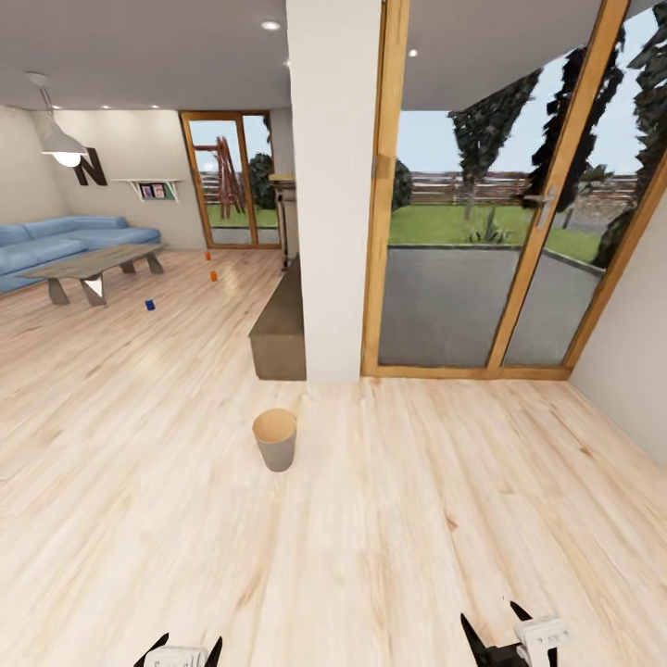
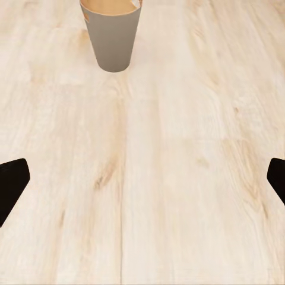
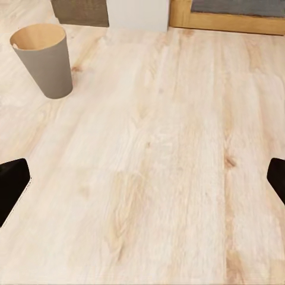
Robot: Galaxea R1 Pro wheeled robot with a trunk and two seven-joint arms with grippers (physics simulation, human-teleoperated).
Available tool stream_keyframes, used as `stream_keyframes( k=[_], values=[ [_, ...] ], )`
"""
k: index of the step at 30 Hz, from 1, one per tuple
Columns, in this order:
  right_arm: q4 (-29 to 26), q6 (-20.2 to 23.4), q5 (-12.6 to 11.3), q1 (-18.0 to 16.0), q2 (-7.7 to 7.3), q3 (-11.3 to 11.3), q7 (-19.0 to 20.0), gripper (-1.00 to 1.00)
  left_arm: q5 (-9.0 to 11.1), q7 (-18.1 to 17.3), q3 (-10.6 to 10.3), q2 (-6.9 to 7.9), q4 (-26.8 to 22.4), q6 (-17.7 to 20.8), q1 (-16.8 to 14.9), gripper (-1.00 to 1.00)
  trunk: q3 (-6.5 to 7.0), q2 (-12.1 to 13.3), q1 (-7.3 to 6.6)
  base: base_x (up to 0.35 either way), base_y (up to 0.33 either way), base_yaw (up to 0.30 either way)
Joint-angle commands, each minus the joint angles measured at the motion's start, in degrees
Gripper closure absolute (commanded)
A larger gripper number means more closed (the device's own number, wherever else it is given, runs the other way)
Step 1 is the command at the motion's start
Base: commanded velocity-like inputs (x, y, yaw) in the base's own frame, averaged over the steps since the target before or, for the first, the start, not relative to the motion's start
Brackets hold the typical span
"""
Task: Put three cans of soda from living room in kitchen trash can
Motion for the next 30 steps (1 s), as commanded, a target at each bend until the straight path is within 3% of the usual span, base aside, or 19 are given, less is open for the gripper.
stream_keyframes(
  k=[1,8,30],
  values=[
    [0.0,0.0,0.0,0.0,0.0,0.1,0.0,-1.0,0.0,0.0,0.0,0.0,0.0,0.0,0.0,-1.0,0.0,0.0,0.0,0.322,0.115,0.183],
    [0.0,0.0,0.0,0.0,0.0,0.3,0.0,-1.0,0.0,0.1,0.0,0.0,0.0,0.0,0.0,-1.0,0.0,0.0,0.0,0.322,0.115,0.184],
    [0.0,0.0,-0.1,0.0,-0.01,0.2,-0.5,-1.0,0.0,0.1,0.0,0.0,0.0,0.0,0.0,-1.0,0.0,0.0,0.0,0.322,0.115,0.045]
  ],
)
